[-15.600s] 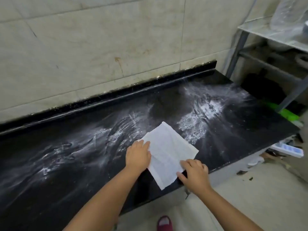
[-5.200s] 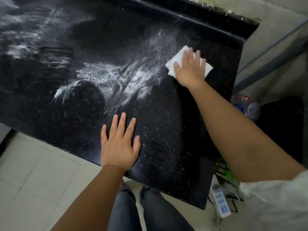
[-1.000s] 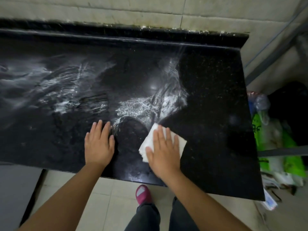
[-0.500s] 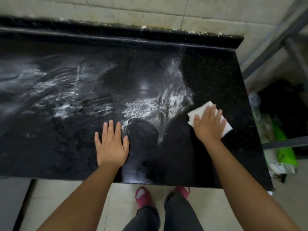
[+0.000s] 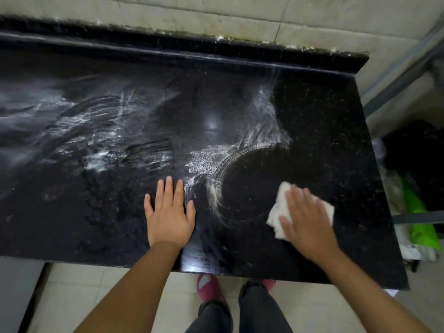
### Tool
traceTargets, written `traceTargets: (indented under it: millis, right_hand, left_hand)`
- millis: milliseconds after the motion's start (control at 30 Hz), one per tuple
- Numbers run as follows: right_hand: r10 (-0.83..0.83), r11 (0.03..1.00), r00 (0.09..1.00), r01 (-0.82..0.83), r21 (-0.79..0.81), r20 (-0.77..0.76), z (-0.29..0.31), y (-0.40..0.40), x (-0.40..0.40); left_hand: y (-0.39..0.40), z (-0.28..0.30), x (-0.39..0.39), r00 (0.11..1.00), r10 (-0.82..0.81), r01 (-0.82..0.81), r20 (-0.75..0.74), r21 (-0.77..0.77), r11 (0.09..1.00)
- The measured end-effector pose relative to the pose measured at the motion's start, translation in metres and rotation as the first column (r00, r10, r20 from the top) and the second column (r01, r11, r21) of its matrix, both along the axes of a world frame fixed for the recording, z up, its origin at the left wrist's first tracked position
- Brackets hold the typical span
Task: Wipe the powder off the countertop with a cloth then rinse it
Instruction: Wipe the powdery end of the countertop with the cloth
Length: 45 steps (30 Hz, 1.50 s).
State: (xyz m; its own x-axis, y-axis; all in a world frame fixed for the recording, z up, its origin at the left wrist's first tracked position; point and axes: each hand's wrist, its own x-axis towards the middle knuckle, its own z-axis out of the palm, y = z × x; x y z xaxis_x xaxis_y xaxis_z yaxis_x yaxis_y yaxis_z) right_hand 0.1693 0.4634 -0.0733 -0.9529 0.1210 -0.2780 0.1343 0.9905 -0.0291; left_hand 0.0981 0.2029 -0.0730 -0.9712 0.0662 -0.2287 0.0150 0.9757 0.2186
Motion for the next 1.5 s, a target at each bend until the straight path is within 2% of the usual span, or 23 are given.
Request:
traceTargets:
  millis: [133, 200, 333, 433, 500, 567, 633, 733, 800, 867, 933, 1000, 1067, 1167, 1233, 1300, 1367, 1433, 1500]
  right_hand:
    - [-0.362, 0.932, 0.932, 0.361, -0.03, -0.014, 0.009, 0.025, -0.071]
    - [-0.369, 0.929, 0.929, 0.369, -0.021, 0.02, 0.009, -0.002, -0.101]
    - [-0.027, 0.994, 0.999, 0.029, -0.104, 0.024, 0.005, -0.086, -0.109]
    - [0.25, 0.961, 0.963, -0.259, -0.092, -0.103, -0.002, -0.132, -0.06]
    - [0.366, 0.922, 0.926, -0.375, -0.101, -0.095, -0.005, -0.124, -0.024]
    - [0.397, 0.913, 0.915, -0.401, -0.076, -0.066, -0.012, -0.084, 0.006]
    - [0.299, 0.954, 0.953, -0.3, -0.017, -0.038, -0.01, -0.03, 0.018]
    - [-0.018, 1.0, 0.998, 0.019, 0.021, -0.06, 0.0, 0.029, 0.001]
    - [-0.267, 0.964, 0.964, 0.267, -0.005, 0.006, 0.007, 0.03, -0.029]
    - [-0.326, 0.945, 0.945, 0.326, 0.008, -0.035, 0.006, 0.0, -0.056]
    - [-0.229, 0.973, 0.973, 0.229, -0.017, -0.002, 0.006, -0.041, -0.069]
    - [-0.034, 0.999, 0.999, 0.033, -0.006, -0.037, 0.0, -0.075, -0.058]
    - [0.131, 0.991, 0.987, -0.132, -0.01, -0.095, -0.005, -0.098, -0.024]
    - [0.296, 0.954, 0.954, -0.298, -0.044, -0.051, -0.005, -0.086, 0.032]
    - [0.343, 0.938, 0.934, -0.346, -0.018, -0.097, -0.007, -0.046, 0.044]
    - [0.223, 0.974, 0.973, -0.224, -0.016, -0.058, -0.006, -0.007, 0.04]
    - [-0.006, 1.0, 0.999, 0.006, -0.011, -0.042, -0.001, 0.012, 0.028]
    - [-0.233, 0.972, 0.972, 0.233, -0.027, 0.017, -0.004, 0.0, 0.017]
    - [-0.319, 0.946, 0.947, 0.32, -0.058, 0.02, -0.002, -0.03, 0.003]
  left_hand:
    - [0.0, 0.001, 0.0, 1.0, 0.0, 0.0, -0.001, 0.008, 1.0]
    - [0.001, 0.0, -0.001, 1.0, 0.001, -0.001, -0.008, 0.017, 1.0]
    - [0.0, -0.002, -0.003, 1.0, 0.007, -0.007, -0.014, 0.029, 1.0]
    - [-0.002, -0.001, -0.003, 1.0, 0.015, -0.015, -0.001, 0.031, 0.999]
    - [-0.002, 0.001, -0.003, 1.0, 0.023, -0.023, 0.001, 0.051, 0.998]
    - [-0.002, 0.001, -0.002, 1.0, 0.024, -0.023, -0.006, 0.056, 0.998]
    - [-0.003, 0.0, -0.002, 1.0, 0.015, -0.015, 0.004, 0.036, 0.999]
    - [-0.003, 0.001, -0.002, 1.0, 0.013, -0.013, 0.02, 0.017, 1.0]
    - [-0.002, 0.002, -0.002, 1.0, 0.012, -0.012, 0.015, 0.009, 1.0]
    - [-0.002, 0.002, -0.002, 1.0, 0.009, -0.009, 0.009, 0.003, 1.0]
    - [-0.001, 0.004, -0.003, 1.0, 0.005, -0.005, 0.009, -0.009, 1.0]
    - [-0.001, 0.005, -0.002, 1.0, -0.001, 0.001, 0.028, -0.012, 1.0]
    - [-0.001, 0.007, -0.002, 0.999, -0.006, 0.005, 0.036, 0.014, 1.0]
    - [-0.004, 0.015, -0.011, 0.995, 0.054, -0.068, 0.078, 0.189, 0.98]
    - [-0.01, 0.023, -0.018, 0.993, 0.074, -0.102, 0.094, 0.336, 0.936]
    - [-0.021, 0.03, -0.02, 0.998, 0.04, -0.053, 0.045, 0.366, 0.929]
    - [-0.035, 0.027, -0.012, 1.0, 0.011, -0.008, -0.01, 0.25, 0.968]
    - [-0.052, 0.02, 0.009, 0.999, 0.035, -0.034, -0.003, 0.14, 0.99]
    - [-0.056, 0.014, 0.032, 0.999, 0.04, -0.041, 0.013, 0.082, 0.996]
